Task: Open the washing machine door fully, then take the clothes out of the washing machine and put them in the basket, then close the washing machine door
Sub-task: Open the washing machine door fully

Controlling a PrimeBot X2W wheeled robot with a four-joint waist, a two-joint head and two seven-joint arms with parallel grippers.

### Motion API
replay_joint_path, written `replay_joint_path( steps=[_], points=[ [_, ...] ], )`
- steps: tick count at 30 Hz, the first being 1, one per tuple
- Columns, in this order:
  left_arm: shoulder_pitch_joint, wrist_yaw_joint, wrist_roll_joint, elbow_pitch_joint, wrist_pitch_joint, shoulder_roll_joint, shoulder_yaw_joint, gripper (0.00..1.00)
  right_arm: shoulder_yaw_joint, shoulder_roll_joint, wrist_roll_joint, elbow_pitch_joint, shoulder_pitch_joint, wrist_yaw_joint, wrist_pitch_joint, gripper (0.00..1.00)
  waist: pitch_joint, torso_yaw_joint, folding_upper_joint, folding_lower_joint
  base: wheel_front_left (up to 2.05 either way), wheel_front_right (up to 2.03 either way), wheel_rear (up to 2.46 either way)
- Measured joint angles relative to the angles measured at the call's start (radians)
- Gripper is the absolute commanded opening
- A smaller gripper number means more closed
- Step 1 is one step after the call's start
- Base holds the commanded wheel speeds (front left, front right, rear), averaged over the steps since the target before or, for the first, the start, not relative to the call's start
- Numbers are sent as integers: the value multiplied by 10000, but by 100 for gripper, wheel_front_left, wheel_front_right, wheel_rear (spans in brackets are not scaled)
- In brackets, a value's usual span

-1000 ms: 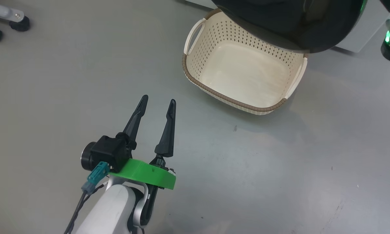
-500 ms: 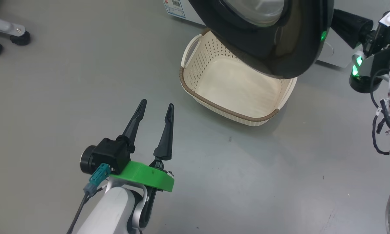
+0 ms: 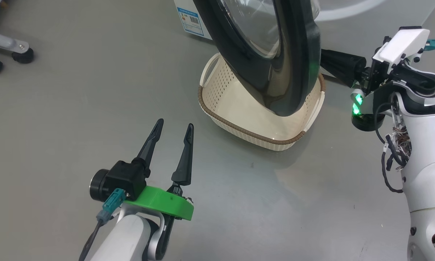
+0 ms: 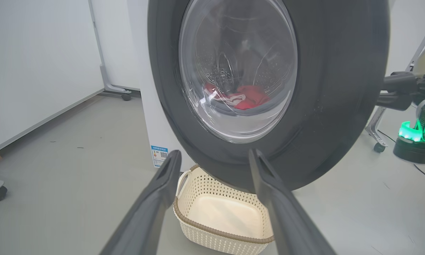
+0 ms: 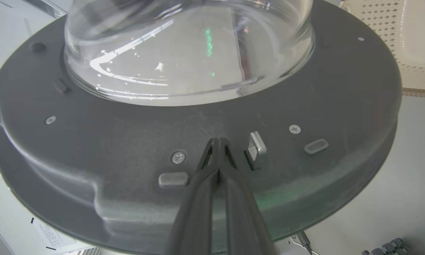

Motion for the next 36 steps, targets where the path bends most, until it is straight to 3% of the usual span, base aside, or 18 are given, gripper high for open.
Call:
replay_joint_path(
  steps=[28,36],
  points=[
    [310,0,161,19,0,6,-59,100,1281,523,732,-107,620,-132,159,0,-378,238,0,0,0,0,0],
    [391,0,161,100,0,6,-125,100,1937,508,1618,-380,967,-192,178,0,-563,336,0,0,0,0,0]
  ],
)
